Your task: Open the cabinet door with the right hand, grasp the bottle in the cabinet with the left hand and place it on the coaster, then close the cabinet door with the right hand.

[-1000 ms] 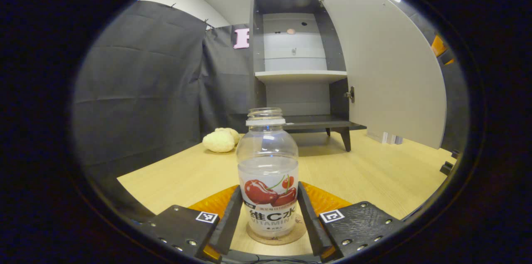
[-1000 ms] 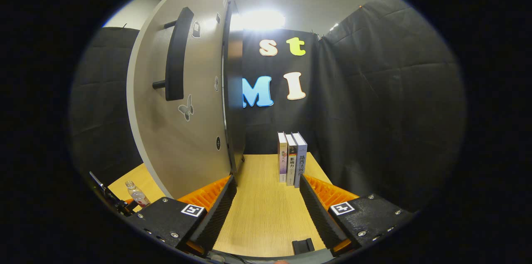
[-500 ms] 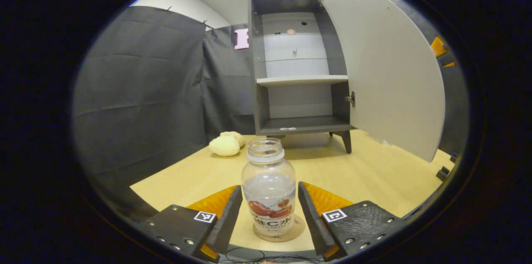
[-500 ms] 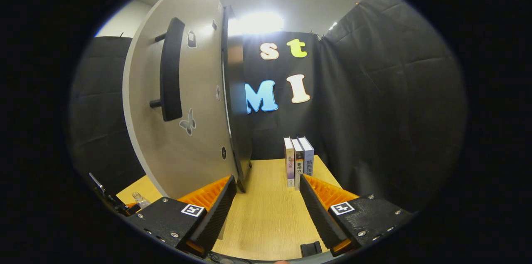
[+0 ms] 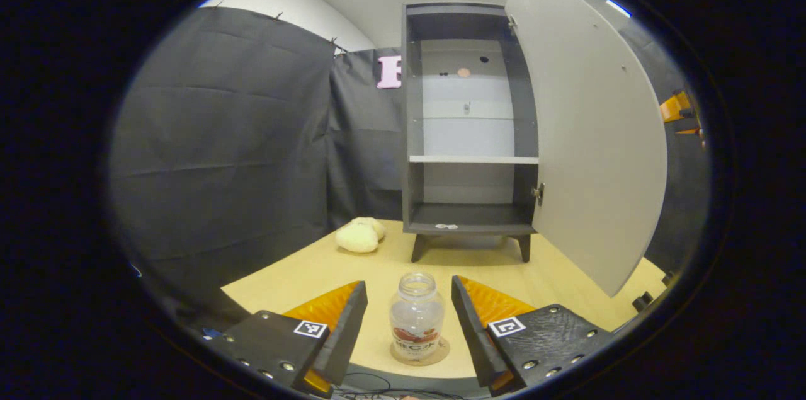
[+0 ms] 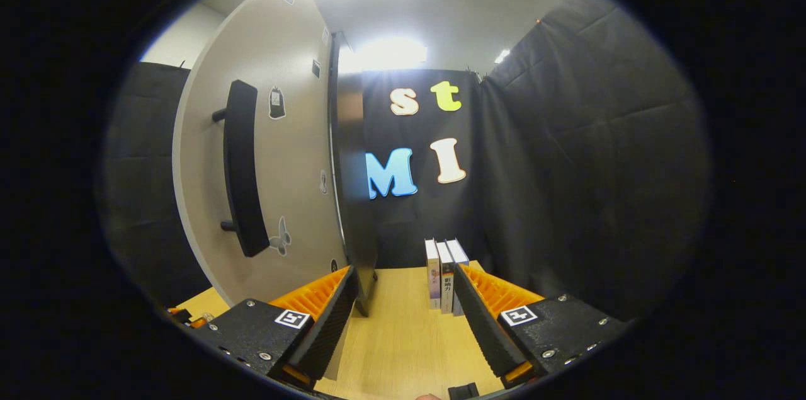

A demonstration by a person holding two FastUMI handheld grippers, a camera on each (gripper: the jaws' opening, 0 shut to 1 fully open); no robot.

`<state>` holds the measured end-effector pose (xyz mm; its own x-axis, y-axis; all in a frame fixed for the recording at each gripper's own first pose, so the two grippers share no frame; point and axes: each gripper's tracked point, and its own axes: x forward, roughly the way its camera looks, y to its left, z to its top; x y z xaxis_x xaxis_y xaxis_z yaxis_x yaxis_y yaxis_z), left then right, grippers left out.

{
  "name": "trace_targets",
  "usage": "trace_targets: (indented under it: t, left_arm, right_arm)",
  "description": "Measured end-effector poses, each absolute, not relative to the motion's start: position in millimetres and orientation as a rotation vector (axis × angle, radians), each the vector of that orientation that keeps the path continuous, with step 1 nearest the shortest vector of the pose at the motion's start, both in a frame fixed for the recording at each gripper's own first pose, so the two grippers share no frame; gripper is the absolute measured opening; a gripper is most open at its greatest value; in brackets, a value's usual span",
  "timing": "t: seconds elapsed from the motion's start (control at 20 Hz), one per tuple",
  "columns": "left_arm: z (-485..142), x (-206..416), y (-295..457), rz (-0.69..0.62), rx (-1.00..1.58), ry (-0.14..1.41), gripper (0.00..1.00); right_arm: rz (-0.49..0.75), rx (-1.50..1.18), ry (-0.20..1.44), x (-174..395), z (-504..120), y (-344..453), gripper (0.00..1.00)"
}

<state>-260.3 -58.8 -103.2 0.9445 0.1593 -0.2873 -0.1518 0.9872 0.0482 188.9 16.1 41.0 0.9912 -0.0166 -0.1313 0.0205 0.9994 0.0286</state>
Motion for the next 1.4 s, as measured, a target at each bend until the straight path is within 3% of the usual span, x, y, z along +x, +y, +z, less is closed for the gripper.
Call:
trace_targets:
  t: [0.45,0.85,0.95,1.4]
  left_arm:
    - [-12,-224,5,0.164,0.054,0.196,0.77]
    - [-7,-199,61,0.124,0.062,0.168,0.77]
    - [-6,-197,72,0.107,0.068,0.159,0.83]
    - [-13,-194,123,0.088,0.061,0.15,0.83]
  right_arm:
    - [-0.064,0.029,0.053,188,98,53,0.94]
    - [-0.14,-0.004,0.049,177,105,92,0.91]
    - [-0.14,-0.008,0.05,176,104,107,0.91]
    - [-0.101,-0.01,0.042,183,104,183,0.91]
